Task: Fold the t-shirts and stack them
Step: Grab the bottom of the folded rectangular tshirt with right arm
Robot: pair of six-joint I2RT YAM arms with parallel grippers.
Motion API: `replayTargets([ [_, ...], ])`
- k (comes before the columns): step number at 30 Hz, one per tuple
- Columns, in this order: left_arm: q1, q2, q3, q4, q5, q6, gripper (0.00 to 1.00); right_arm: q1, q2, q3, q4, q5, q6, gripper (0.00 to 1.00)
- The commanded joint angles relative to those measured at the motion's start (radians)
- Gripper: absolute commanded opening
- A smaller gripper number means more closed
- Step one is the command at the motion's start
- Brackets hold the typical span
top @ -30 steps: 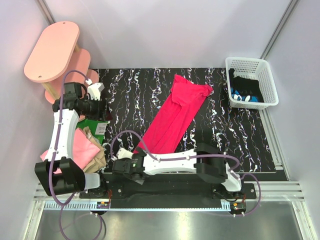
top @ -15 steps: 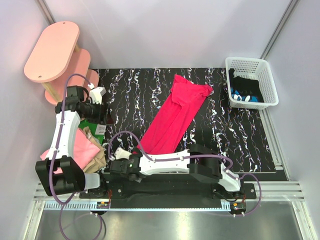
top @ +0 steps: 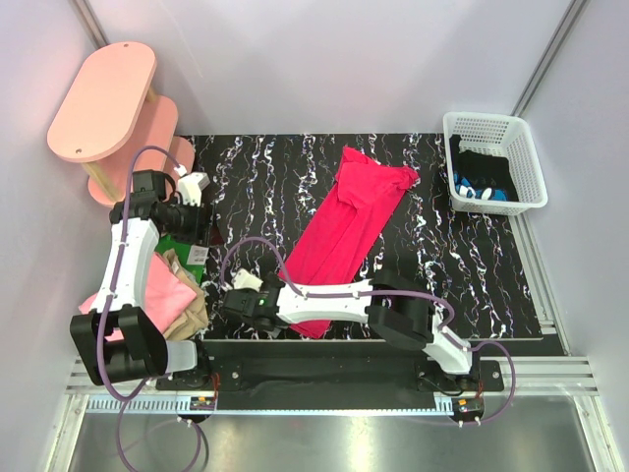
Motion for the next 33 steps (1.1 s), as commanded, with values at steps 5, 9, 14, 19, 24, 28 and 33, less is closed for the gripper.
replayTargets([
  [5,0.004,0.006,-0.001,0.036,-0.016,0.016,0.69,-0.001,0.037,0.001,0.046,-0.029,0.019,0.78],
  [9,0.004,0.006,0.002,0.037,-0.014,0.017,0.69,-0.001,0.025,-0.031,0.05,-0.046,0.048,0.78],
  [14,0.002,0.007,0.002,0.036,-0.013,0.017,0.69,0.001,0.022,-0.057,0.057,-0.058,0.061,0.77],
  [19,0.002,0.003,0.002,0.037,-0.014,0.016,0.7,-0.004,0.028,-0.085,0.078,-0.081,0.073,0.75],
  [24,0.002,0.003,0.002,0.036,-0.018,0.016,0.69,-0.028,0.028,-0.154,0.121,-0.133,0.101,0.72],
  [28,0.004,0.003,0.004,0.036,-0.016,0.016,0.69,-0.073,0.019,-0.215,0.168,-0.175,0.11,0.69],
  [33,0.004,0.011,0.005,0.037,-0.014,0.011,0.69,-0.083,0.023,-0.245,0.182,-0.182,0.102,0.65],
])
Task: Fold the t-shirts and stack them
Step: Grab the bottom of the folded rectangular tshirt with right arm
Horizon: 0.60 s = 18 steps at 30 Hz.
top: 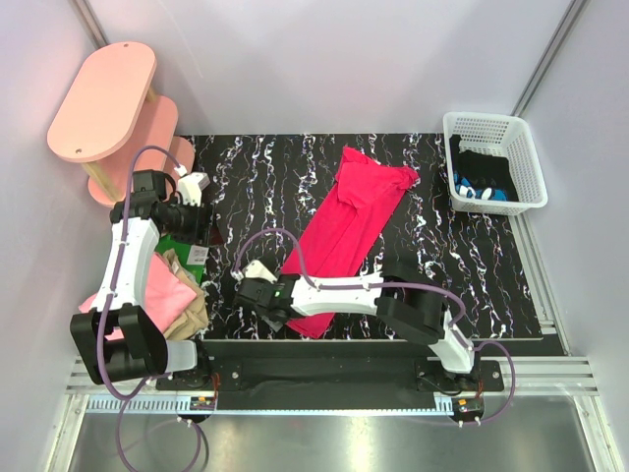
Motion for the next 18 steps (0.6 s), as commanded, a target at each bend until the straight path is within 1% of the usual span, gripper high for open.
replayTargets([
  [1,0.002,0.005,0.007,0.036,-0.008,0.008,0.69,-0.021,0.096,-0.078,-0.013,-0.067,0.017,0.61],
  [7,0.004,0.007,0.008,0.037,-0.013,0.008,0.69,-0.023,0.116,-0.09,0.008,-0.143,0.046,0.52],
  [10,0.002,0.005,0.01,0.037,-0.016,0.008,0.69,-0.026,0.113,-0.103,0.021,-0.191,0.071,0.4],
  [11,0.002,0.002,0.008,0.036,-0.013,0.008,0.69,-0.026,0.11,-0.106,0.024,-0.198,0.075,0.31],
  [12,0.004,0.004,0.008,0.037,-0.013,0.008,0.69,-0.029,0.112,-0.109,0.025,-0.212,0.084,0.26],
  [14,0.004,0.002,0.007,0.037,-0.014,0.009,0.69,-0.032,0.11,-0.115,0.025,-0.214,0.089,0.19],
  [17,0.004,0.001,0.005,0.039,-0.011,0.008,0.69,-0.037,0.108,-0.121,0.019,-0.22,0.092,0.13],
  [18,0.004,-0.001,0.005,0.038,-0.013,0.008,0.69,-0.038,0.108,-0.12,0.013,-0.226,0.092,0.05],
])
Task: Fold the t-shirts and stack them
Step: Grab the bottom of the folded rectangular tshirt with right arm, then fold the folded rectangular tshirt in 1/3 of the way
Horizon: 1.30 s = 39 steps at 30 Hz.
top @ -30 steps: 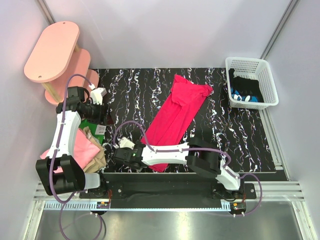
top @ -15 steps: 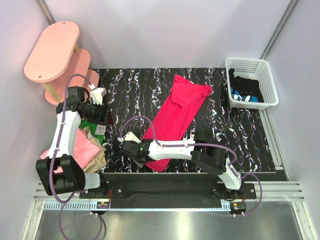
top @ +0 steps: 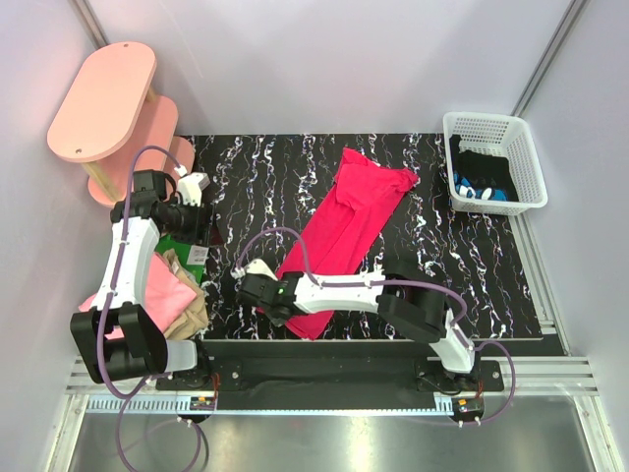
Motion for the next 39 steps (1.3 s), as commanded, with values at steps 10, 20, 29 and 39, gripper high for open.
replayTargets([
  [10,0.002,-0.014,0.004,0.037,0.002,0.005,0.69,0.002,0.053,0.049,-0.208,-0.145,0.002,0.0],
  [20,0.002,-0.011,0.005,0.038,0.012,0.002,0.69,0.079,-0.086,0.16,-0.298,-0.215,-0.016,0.0],
  [29,0.002,-0.012,0.005,0.037,0.016,0.008,0.7,0.008,-0.195,0.136,-0.314,-0.188,-0.034,0.0],
  [39,0.004,-0.015,0.02,0.034,0.03,0.006,0.7,-0.246,-0.255,0.096,-0.305,-0.229,-0.148,0.0],
])
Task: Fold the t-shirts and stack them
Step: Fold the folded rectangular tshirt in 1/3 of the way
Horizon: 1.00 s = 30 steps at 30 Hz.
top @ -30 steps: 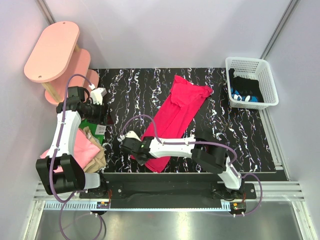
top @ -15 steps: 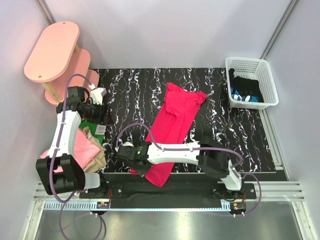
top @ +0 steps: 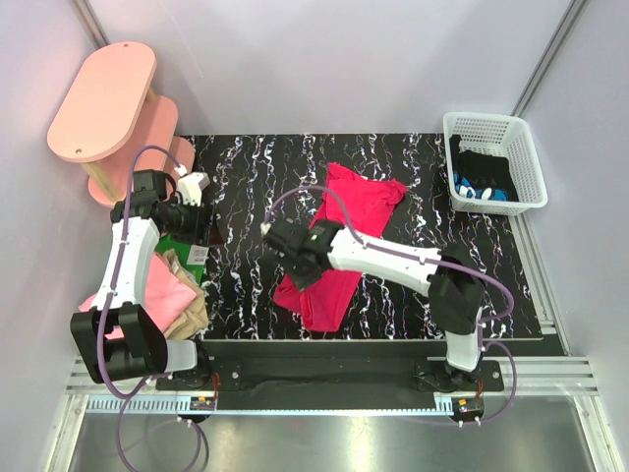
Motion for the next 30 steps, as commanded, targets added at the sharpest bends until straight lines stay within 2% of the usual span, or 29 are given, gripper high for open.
replayTargets([
  [1,0.002,-0.015,0.022,0.032,0.027,0.009,0.7,-0.092,-0.043,0.005,-0.002,-0.03,-0.091,0.0],
  [16,0.002,-0.011,0.016,0.021,0.024,0.026,0.7,-0.314,0.088,0.125,0.003,-0.072,-0.198,0.0],
  [30,0.004,-0.017,-0.01,0.018,0.01,0.06,0.7,-0.443,0.226,0.245,-0.002,-0.111,-0.223,0.0],
])
